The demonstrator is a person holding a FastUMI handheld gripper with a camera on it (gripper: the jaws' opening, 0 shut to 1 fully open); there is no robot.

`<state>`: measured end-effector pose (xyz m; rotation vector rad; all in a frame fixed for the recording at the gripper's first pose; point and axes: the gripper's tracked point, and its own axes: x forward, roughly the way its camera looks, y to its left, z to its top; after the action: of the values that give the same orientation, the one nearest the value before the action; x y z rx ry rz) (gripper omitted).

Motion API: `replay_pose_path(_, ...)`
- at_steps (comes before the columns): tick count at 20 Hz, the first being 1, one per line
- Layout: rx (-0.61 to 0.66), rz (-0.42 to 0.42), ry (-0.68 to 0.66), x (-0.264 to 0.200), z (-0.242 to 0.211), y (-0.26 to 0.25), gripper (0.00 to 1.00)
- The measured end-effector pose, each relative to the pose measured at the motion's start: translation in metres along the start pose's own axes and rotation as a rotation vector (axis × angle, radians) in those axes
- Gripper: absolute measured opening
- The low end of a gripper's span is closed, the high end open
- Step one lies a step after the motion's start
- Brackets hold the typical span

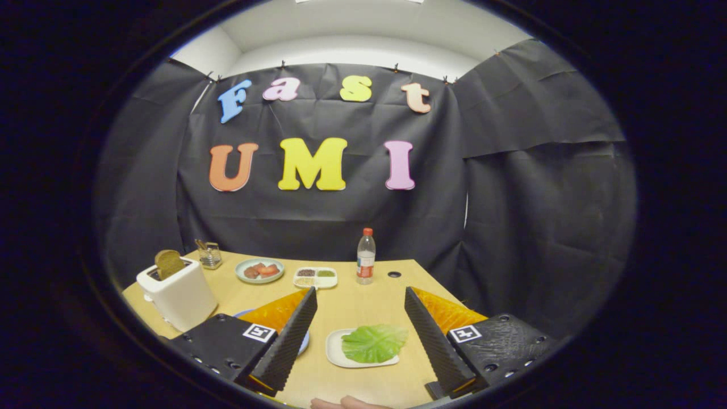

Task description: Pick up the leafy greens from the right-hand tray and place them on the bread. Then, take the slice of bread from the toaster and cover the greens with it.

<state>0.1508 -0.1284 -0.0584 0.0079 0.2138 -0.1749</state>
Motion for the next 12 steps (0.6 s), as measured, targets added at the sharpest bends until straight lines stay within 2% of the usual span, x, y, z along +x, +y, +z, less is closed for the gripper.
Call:
replay_pose_path(7, 0.004, -0.020, 0.209, 0.101, -0.063, -0.038, 0.95)
replay_pose_path(12, 0.063, -0.032, 0.407, 0.155, -0.129, -0.071, 0.95)
